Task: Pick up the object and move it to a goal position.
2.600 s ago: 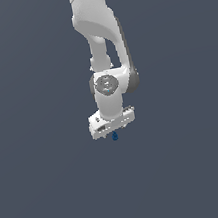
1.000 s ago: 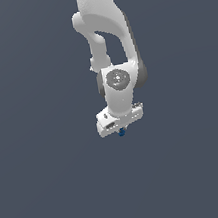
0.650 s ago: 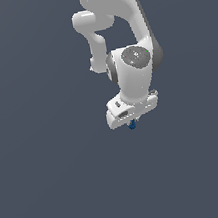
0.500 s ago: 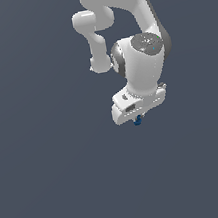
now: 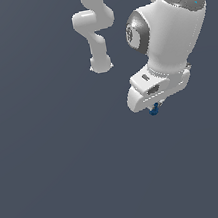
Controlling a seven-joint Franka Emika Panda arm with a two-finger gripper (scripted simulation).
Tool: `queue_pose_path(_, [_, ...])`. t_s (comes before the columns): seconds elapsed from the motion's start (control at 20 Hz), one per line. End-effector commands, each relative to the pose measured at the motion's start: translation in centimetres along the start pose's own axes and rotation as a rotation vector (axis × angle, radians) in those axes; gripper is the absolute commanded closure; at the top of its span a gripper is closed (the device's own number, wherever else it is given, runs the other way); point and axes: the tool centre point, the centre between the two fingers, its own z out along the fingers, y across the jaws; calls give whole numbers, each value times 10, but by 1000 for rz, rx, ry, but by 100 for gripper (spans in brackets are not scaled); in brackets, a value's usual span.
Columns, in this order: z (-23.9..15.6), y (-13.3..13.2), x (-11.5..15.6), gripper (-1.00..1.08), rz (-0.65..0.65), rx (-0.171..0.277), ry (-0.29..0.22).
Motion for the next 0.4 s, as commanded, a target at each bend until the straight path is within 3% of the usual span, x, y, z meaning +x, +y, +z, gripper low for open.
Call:
queue_pose_path(0.0, [-9,-6,4,108,1,0,-1])
queue_pose_path(0.35, [-17,-10,9,108,1,0,-1])
